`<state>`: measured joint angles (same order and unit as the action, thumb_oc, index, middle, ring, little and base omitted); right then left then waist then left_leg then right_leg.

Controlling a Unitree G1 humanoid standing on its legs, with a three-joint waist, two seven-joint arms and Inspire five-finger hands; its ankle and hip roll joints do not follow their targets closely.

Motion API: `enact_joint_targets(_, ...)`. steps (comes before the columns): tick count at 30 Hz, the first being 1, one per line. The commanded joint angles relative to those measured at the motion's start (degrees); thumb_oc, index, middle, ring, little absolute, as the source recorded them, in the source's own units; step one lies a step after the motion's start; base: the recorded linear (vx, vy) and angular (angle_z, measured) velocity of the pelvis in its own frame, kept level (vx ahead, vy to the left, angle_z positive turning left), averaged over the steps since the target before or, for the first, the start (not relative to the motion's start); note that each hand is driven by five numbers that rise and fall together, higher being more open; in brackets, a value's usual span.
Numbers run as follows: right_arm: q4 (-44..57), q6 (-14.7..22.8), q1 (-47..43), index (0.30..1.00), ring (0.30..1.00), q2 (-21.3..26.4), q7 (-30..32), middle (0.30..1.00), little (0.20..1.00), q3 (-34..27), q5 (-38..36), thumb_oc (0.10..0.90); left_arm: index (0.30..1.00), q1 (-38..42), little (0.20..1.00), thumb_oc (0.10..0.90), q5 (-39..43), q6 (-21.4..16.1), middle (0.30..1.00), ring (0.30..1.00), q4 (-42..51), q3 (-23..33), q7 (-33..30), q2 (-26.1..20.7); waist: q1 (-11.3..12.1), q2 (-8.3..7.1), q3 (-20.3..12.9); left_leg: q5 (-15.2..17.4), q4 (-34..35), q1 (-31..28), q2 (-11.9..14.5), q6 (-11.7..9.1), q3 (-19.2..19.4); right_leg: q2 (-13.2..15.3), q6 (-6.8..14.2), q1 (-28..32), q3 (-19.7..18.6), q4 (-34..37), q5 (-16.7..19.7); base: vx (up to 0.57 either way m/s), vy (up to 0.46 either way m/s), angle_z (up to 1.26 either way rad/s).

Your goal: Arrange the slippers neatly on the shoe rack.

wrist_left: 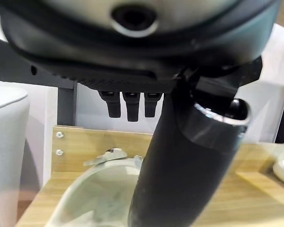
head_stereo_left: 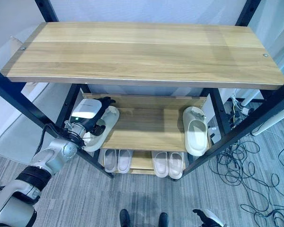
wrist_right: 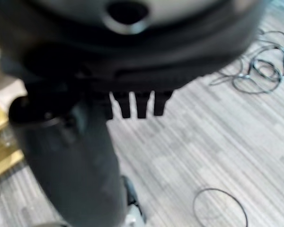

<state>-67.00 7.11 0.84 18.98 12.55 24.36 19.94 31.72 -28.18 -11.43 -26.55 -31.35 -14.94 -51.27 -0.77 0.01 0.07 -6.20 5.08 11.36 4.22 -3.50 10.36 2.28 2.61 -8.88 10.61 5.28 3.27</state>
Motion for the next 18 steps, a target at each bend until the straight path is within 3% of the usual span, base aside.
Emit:
enact_joint_targets(1,0.86,0.61,0.51,0.900,0.900,2.14,0.40,0.900,0.900,0.40,-1.63,0.800,0.900,9.72,0.900,0.800,0.04,-0.10,0.900,0.900,-1.13,2.89,-4.93,-3.36,1.60,-1.24,-2.29,0.49,-0.08,2.64,-0.12,-3.65,-0.12,5.65,8.72,-5.04,3.03,-0.28,3.00,0.00,0.000,0.00)
enact_joint_targets(10,0.99,0.66,0.35,0.900,0.900,2.57,0.26,0.900,0.900,0.54,-1.71,0.800,0.900,9.88,0.900,0.800,-1.65,0.90,0.900,0.900,-3.59,3.07,-5.44,-3.92,1.75,-1.48,-2.08,0.60,-0.08,2.28,-0.28,-3.69,0.04,5.94,8.81,-5.18,2.76,-0.28,3.19,0.00,0.007,0.00)
enact_joint_targets(18,0.53,0.43,-0.06,0.900,0.900,2.68,0.28,0.900,0.900,0.48,-2.22,0.800,0.900,13.46,0.900,0.800,-2.01,2.29,0.900,0.900,-8.34,1.21,-6.11,-1.31,0.86,-1.70,-2.17,0.36,-0.08,3.21,-0.18,-3.84,0.02,5.99,8.83,-6.31,2.79,-0.28,3.69,0.00,0.000,0.00)
